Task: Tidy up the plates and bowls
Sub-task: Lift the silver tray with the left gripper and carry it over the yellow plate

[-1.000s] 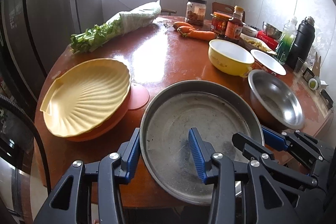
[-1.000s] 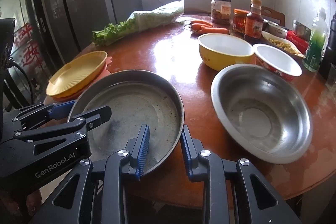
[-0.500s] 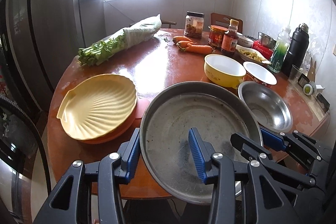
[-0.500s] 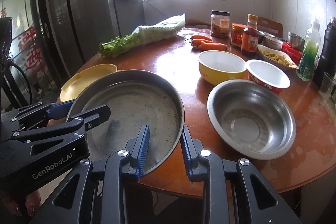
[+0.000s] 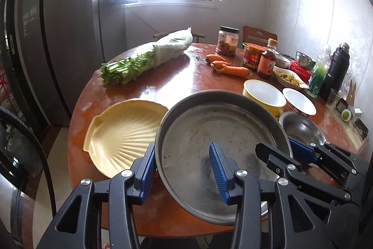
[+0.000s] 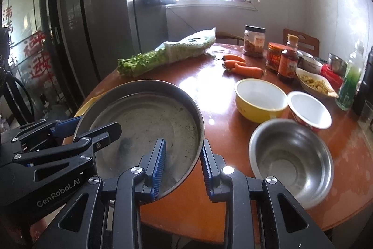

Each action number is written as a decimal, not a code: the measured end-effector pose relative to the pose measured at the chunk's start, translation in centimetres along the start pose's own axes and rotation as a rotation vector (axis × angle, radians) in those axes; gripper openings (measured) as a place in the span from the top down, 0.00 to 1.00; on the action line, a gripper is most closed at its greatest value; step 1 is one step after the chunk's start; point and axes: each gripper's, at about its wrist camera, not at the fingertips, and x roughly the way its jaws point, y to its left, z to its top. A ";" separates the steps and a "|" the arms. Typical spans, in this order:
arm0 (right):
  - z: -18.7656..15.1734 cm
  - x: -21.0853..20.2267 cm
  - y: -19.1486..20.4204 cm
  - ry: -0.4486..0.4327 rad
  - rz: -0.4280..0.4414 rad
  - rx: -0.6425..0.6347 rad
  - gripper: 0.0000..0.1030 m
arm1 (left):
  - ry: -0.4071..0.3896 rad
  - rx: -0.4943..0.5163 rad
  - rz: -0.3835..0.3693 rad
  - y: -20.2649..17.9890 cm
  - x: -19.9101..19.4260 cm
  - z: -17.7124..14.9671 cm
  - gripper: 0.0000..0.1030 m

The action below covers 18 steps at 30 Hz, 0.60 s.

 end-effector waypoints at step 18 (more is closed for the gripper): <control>6.5 4.3 6.0 -0.061 0.090 -0.107 0.71 | -0.061 -0.071 0.115 7.6 0.4 4.1 0.57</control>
